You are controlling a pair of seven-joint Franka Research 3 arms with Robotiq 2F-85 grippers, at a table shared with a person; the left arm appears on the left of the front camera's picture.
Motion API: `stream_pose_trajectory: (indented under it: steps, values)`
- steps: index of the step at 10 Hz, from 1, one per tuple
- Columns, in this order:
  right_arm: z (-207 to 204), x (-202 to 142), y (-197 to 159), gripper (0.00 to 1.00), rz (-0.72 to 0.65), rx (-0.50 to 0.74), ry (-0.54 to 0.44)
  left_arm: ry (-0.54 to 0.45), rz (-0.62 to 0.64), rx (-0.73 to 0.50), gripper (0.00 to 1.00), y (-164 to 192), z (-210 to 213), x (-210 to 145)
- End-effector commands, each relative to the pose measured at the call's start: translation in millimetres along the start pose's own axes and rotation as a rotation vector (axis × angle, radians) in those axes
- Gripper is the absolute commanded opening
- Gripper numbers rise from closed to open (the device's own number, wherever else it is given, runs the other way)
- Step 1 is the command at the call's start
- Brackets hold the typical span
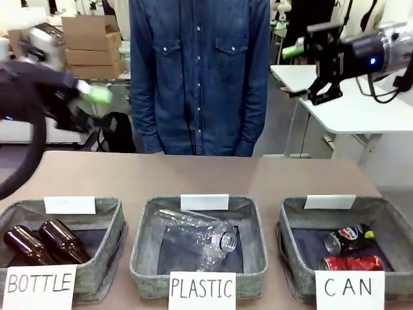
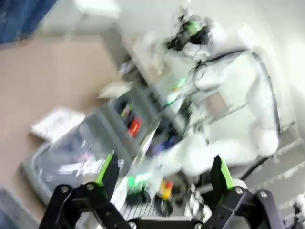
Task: Sort the can waste into the basket.
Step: Pick up the can waste from the table and place it in the right Fabric basket.
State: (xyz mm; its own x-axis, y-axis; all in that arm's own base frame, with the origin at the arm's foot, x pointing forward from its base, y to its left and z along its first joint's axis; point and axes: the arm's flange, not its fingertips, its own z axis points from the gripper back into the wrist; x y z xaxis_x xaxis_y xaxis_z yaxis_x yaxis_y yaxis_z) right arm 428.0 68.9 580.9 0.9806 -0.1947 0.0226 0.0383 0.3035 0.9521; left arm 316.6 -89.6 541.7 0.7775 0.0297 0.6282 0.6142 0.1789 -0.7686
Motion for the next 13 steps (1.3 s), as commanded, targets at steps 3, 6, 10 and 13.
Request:
stream_pose_trajectory:
  steps: [3,6,10,13]
  values:
    - [20.9,12.0,-6.5,1.0,-0.064,0.037,-0.123,-0.11,0.002,-0.054,1.0,2.1,22.7,12.5]
    - [20.9,12.0,-6.5,1.0,-0.064,0.037,-0.123,-0.11,0.002,-0.054,1.0,2.1,22.7,12.5]
    - [20.9,12.0,-6.5,1.0,-0.064,0.037,-0.123,-0.11,0.002,-0.054,1.0,2.1,22.7,12.5]
    - [20.9,12.0,-6.5,1.0,-0.064,0.037,-0.123,-0.11,0.002,-0.054,1.0,2.1,22.7,12.5]
